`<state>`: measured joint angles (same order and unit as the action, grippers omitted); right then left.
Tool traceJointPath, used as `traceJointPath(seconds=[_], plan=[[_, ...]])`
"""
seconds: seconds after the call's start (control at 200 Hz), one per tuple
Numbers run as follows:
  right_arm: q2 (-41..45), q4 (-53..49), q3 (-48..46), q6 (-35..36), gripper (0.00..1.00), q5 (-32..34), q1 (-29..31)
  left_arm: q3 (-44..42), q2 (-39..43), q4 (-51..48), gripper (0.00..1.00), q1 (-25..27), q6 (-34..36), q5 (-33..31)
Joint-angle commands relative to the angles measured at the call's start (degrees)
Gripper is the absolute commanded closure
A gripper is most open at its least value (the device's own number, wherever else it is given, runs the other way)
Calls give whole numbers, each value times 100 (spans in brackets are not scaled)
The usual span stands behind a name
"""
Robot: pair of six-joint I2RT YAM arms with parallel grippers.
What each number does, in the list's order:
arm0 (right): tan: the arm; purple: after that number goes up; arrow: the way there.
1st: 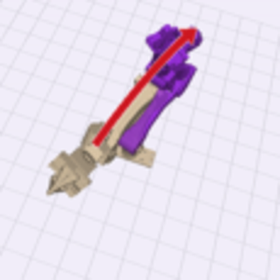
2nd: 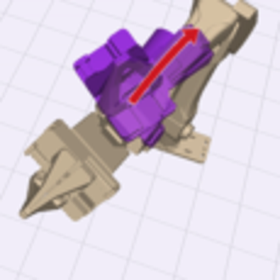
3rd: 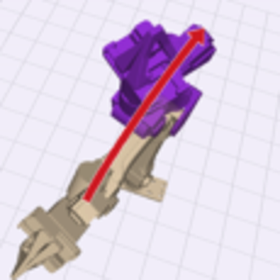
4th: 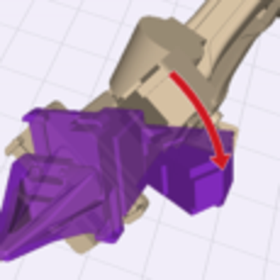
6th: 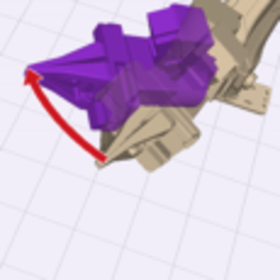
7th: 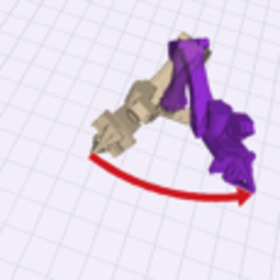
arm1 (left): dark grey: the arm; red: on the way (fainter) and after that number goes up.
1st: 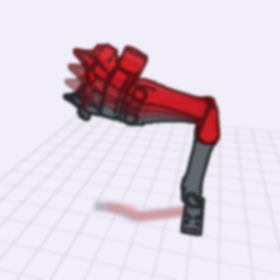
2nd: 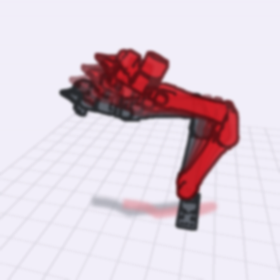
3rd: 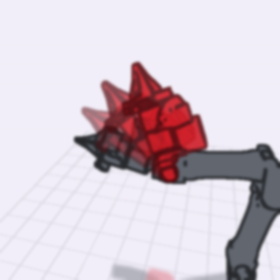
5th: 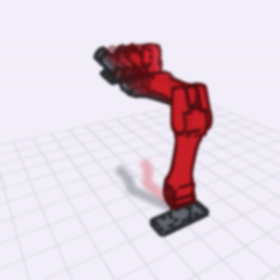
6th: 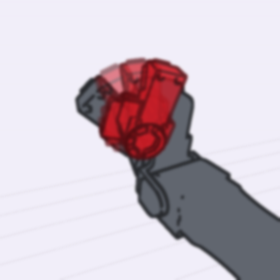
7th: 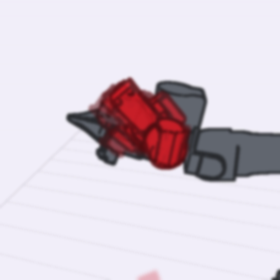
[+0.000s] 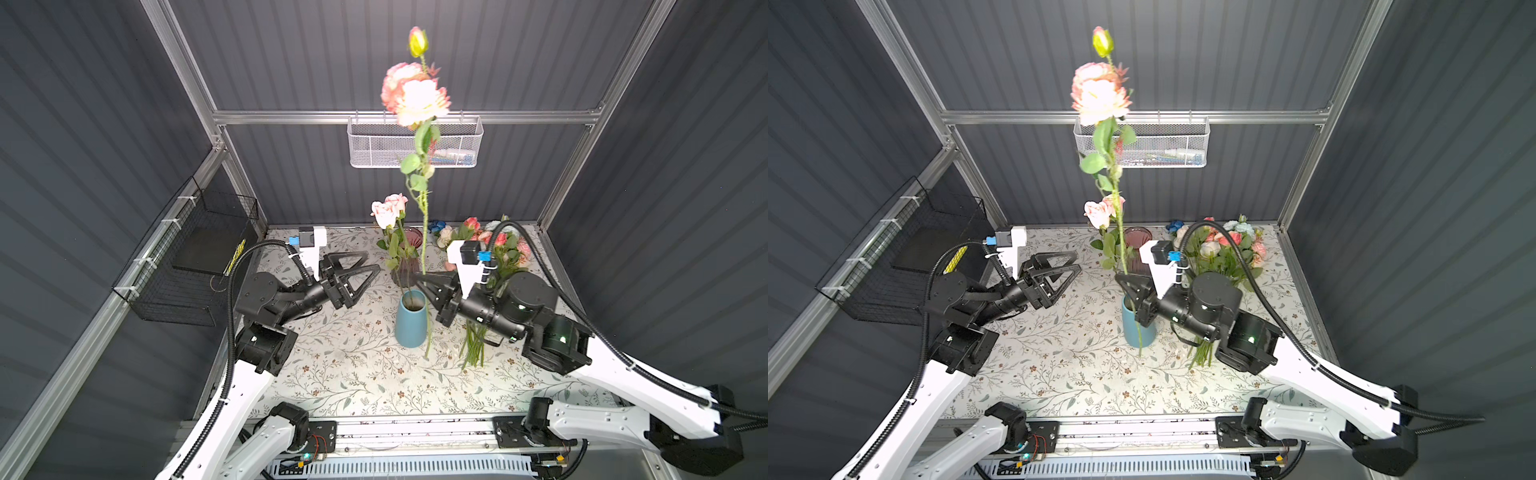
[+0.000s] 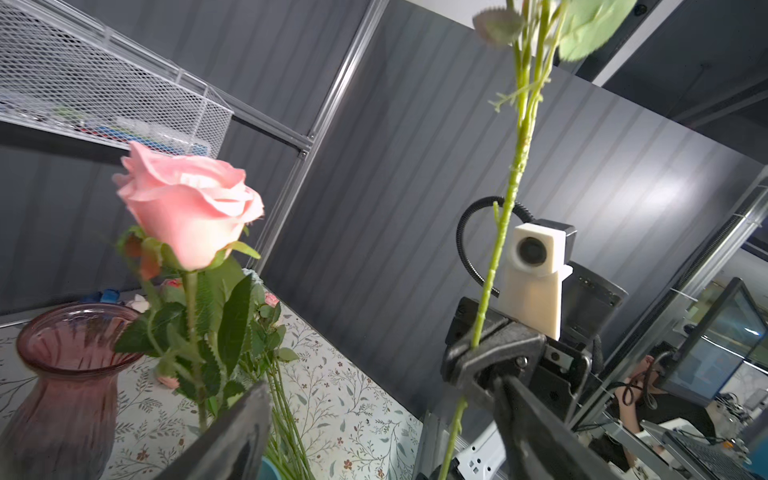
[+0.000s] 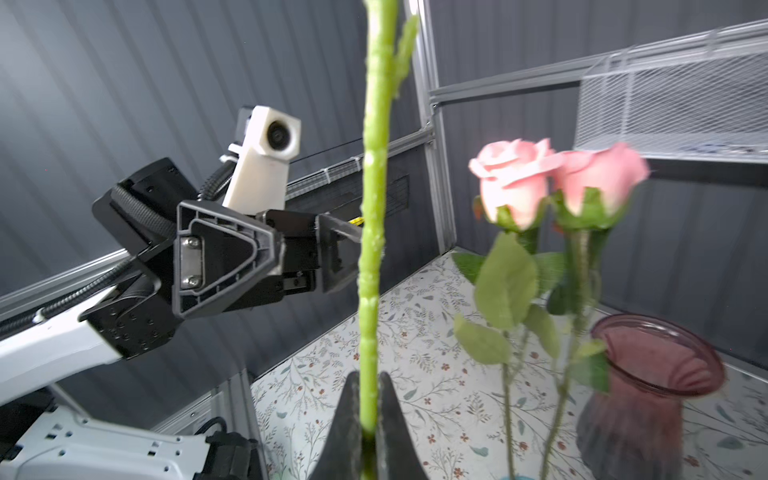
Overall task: Arrange the flowers into the vase
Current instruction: 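Lift the peach rose with the right gripper while the left gripper rises toward it, then close the left gripper on the peach rose stem above the right gripper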
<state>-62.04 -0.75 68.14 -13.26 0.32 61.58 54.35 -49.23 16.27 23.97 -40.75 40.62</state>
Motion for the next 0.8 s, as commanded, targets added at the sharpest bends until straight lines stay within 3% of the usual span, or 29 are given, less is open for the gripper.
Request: traceJointPath(seconds=[0.0,0.175,0.325,0.46,0.53,0.56,0.595,0.645,0.68,0.795], plan=[[-555,-152,250,28,100,-341,226,259,10,350,15,117,14,218],[-983,-80,435,-87,100,-598,300,350,114,93,23,130,194,189],[-1157,-179,523,-126,100,-647,319,537,115,-413,60,133,488,86],[-1096,-286,471,-82,100,-452,315,705,179,-820,76,134,796,-124],[-1020,-333,435,-48,100,-356,311,851,134,-994,92,135,921,-250],[-981,-358,426,-37,95,-311,311,935,76,-1039,100,134,949,-265],[-936,-372,409,-20,87,-282,311,1040,2,-1076,100,134,971,-266],[-853,-391,393,35,64,-235,302,1194,-138,-1056,100,132,963,-247],[-762,-431,363,105,54,-158,301,1288,-219,-999,100,128,948,-252],[-162,-368,57,325,42,299,261,1694,-474,-805,100,141,946,-291]])
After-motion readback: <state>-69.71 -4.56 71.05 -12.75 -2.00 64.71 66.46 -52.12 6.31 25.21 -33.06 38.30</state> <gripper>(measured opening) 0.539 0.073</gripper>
